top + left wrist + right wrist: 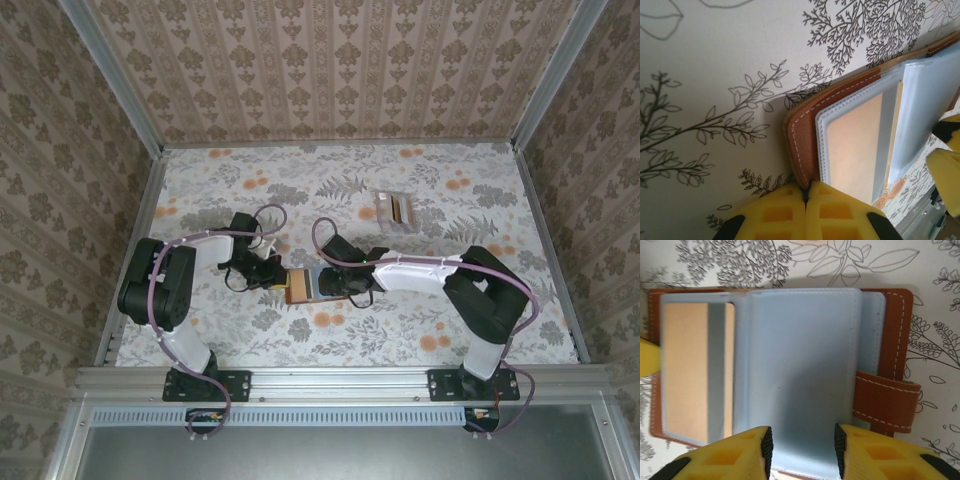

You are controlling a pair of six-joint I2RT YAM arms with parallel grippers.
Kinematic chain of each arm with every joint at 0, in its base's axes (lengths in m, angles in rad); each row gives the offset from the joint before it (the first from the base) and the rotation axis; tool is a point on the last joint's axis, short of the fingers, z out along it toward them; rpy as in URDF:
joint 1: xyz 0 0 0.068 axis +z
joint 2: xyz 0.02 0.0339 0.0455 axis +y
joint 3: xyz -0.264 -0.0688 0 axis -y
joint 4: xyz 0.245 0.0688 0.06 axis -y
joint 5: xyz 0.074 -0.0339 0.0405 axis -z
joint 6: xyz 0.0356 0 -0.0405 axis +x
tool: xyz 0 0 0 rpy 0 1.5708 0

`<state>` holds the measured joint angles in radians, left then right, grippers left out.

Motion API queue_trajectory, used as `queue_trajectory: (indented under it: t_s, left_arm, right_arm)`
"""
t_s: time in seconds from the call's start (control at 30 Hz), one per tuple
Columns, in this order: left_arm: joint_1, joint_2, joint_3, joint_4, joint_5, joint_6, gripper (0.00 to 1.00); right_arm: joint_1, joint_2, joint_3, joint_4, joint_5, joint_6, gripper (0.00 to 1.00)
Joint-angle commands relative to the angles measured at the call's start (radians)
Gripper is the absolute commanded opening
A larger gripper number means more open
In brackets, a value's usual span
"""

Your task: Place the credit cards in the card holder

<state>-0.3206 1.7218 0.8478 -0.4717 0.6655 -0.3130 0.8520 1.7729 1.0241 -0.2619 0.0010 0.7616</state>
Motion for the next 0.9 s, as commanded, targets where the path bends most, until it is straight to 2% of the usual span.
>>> queue_trajectory:
  t_s: [0.0,0.27,0.5,0.7,0.87]
  left_arm:
    - [-0.015,0.024,-0.003,-0.074,-0.04,0.029,0.0]
    - [-0.015,0.025,-0.003,-0.072,-0.035,0.028,0.0]
    - [-0.015,0.025,-0.001,-0.071,-0.033,0.028,0.0]
    - [-0.015,0.019,-0.003,-0.073,-0.035,0.028,0.0]
    - [-0.015,0.019,-0.003,-0.071,-0.035,0.029,0.0]
  right_arm:
    - [0.007,0.017,0.024,-0.029,0.003,-0.009,0.41]
    - [0.005,-0.015,-0.01,-0.044,0.012,-0.013,0.42]
    - [0.022,0.056,0.042,-0.001,-0.062,-0.016,0.41]
    - [0.035,0.098,0.085,0.061,-0.114,-0.006,0.26]
    - [0.035,0.095,0.103,0.101,-0.148,-0.009,0.24]
